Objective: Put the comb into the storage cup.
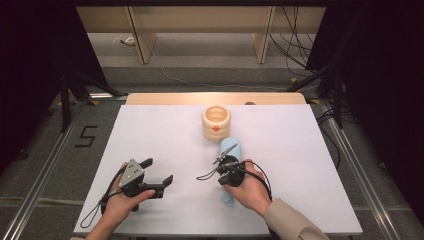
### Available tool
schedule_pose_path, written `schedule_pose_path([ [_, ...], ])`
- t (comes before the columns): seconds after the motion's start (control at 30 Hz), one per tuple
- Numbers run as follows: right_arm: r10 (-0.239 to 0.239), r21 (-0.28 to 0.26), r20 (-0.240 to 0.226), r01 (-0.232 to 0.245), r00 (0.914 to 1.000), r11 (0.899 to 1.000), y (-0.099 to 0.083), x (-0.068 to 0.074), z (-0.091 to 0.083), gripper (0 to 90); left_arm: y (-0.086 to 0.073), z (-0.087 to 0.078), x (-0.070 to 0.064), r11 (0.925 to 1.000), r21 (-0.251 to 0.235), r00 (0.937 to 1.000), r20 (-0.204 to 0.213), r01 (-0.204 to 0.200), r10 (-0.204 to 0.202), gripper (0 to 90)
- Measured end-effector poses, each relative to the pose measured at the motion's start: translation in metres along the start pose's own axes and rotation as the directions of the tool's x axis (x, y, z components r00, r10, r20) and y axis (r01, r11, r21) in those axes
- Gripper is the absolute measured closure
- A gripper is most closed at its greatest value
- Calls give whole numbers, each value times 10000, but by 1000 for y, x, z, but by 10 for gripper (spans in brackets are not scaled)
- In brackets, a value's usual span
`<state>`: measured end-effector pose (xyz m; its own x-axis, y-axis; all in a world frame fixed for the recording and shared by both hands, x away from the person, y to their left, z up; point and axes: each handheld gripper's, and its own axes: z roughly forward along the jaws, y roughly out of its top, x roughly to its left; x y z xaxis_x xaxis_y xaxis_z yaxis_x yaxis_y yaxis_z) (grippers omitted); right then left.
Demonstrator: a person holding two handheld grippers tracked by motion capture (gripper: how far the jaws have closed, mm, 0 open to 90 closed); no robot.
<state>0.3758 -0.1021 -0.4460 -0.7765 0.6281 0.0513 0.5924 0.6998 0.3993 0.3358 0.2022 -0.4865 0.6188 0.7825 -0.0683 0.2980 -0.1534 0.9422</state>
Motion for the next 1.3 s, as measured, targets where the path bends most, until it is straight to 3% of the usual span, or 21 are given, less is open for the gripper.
schedule_pose_path([
  [0.17,220,98,-116,-219,9997,9997,-20,-6,-9,900,0,0,-1,10000,31,10000,17,-53,53,43],
  [0.5,708,414,240,-718,9972,9966,-53,-18,-17,899,0,1,-1,10000,44,10000,16,-55,55,43],
  [0.6,971,250,283,-978,9949,9949,-60,-24,-19,899,0,1,-1,10000,44,10000,11,-58,57,43],
  [0.67,1064,228,574,-1079,9927,9939,-63,-27,-21,898,0,1,-1,10000,44,10000,12,-58,58,42],
  [0.77,1286,175,462,-1296,9906,9914,-67,-33,-23,900,0,1,-1,10000,53,10000,9,-70,69,42],
  [1.03,1492,142,723,-1506,9862,9885,-70,-41,-27,888,0,1,-2,10000,62,10000,4,-78,78,42],
  [1.2,1385,-70,632,-1384,9883,9904,-70,-41,-29,841,0,0,-1,9999,62,10000,-9,-89,89,42],
  [1.3,1182,-569,268,-1166,9926,9916,-69,-41,-31,791,0,0,-1,9999,57,10000,-31,-89,89,41],
])
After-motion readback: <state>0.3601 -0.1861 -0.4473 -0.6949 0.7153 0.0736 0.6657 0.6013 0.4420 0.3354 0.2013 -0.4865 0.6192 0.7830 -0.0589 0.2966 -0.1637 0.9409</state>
